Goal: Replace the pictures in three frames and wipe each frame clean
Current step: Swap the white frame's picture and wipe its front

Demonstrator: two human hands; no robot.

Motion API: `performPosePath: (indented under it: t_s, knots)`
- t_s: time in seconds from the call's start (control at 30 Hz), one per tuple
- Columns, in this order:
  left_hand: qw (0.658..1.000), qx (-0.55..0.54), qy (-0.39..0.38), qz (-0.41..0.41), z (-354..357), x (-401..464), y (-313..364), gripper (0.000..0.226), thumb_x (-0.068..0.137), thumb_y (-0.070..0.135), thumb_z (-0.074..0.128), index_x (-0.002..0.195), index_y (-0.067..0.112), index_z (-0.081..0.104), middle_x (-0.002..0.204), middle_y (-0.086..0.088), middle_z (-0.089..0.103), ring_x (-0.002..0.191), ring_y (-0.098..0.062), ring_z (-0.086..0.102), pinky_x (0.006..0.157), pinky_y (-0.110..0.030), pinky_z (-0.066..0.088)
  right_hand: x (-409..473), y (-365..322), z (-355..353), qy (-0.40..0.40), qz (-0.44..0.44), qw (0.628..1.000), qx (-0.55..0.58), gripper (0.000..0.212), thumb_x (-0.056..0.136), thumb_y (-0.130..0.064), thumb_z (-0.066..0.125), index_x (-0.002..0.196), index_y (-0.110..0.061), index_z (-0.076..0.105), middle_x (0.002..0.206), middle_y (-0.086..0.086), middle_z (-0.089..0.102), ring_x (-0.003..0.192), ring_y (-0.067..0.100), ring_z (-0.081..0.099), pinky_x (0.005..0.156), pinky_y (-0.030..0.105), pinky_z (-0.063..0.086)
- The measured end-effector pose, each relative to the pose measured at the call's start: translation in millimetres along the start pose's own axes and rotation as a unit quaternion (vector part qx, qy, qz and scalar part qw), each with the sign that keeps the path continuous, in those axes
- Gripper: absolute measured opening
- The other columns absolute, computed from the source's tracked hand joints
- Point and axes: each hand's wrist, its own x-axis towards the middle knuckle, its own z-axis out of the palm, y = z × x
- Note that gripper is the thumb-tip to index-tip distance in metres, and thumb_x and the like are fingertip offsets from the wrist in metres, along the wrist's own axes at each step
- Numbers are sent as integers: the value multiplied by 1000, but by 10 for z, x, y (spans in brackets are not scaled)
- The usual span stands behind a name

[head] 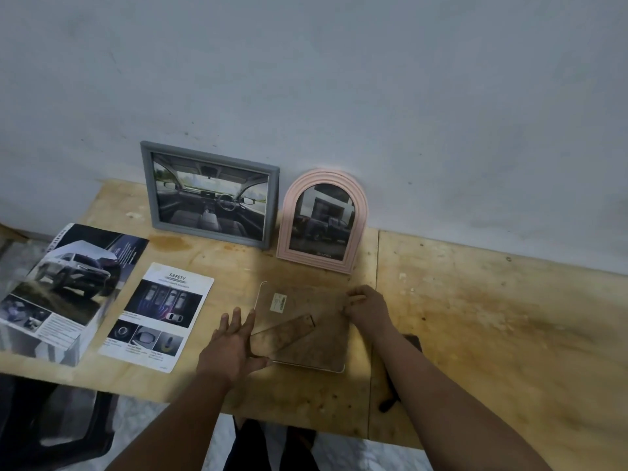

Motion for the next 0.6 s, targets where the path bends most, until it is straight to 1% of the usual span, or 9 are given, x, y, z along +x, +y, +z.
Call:
performPosePath:
  t_s: [0.1,0.17,0.23,0.3,0.37,0.43,0.47,0.5,0.6]
  knots:
    - [1000,1,0,1,14,10,-25,119,80,71,69,163,32,-7,172,-5,-10,158,-31,-12,125,-49,20,-144,47,29,-1,4,989,145,27,97,-4,62,119,-18,67,113,13,70,98,26,69,78,39,62]
    - [1000,-2,-1,5,18,20,-27,119,80,72,68,163,31,-7,172,-5,-10,158,-31,-12,126,-49,19,-248,45,30,-10,26,973,231,30,102,-6,55,120,-24,69,114,9,71,103,28,69,84,46,63]
    - [1000,-10,-5,4,20,29,-27,120,79,73,68,163,29,-6,172,-5,-11,158,-31,-13,126,-49,18,-291,110,-13,22,30,963,269,31,104,-6,52,122,-24,70,113,6,72,104,26,69,88,50,62]
    - [1000,-13,-2,4,30,32,-32,120,79,72,69,163,28,-5,172,-7,-10,158,-32,-12,126,-49,18,-268,221,-129,72,24,950,303,30,104,-6,53,122,-21,71,114,5,74,105,23,70,90,43,61]
    - [1000,-6,3,7,43,39,-44,120,79,70,70,163,27,-4,172,-9,-8,158,-34,-10,126,-50,19,-210,349,-344,119,28,943,310,30,103,-7,55,120,-24,73,114,5,75,103,22,71,90,38,59]
    - [1000,-4,6,5,46,34,-43,120,80,69,70,163,27,-5,172,-9,-8,158,-34,-10,126,-50,18,-154,434,-635,156,49,939,303,30,102,-8,56,120,-25,74,103,8,75,88,26,69,82,39,58]
    - [1000,-5,6,5,44,32,-38,119,81,69,70,163,27,-5,172,-9,-8,158,-34,-10,126,-49,18,-136,453,-801,171,57,936,301,30,102,-7,56,120,-22,74,98,9,74,84,26,67,80,40,57]
    - [1000,-6,5,5,39,28,-32,119,81,69,70,163,28,-5,172,-8,-9,158,-34,-10,126,-49,18,-119,470,-969,189,63,935,294,30,102,-4,55,121,-19,73,99,10,74,83,26,67,83,42,58]
    - [1000,-7,6,5,37,27,-34,118,81,70,70,163,29,-4,172,-7,-9,158,-33,-11,126,-49,19,-26,566,-1458,245,65,935,247,33,101,2,52,127,-9,69,114,12,69,85,20,66,100,47,55]
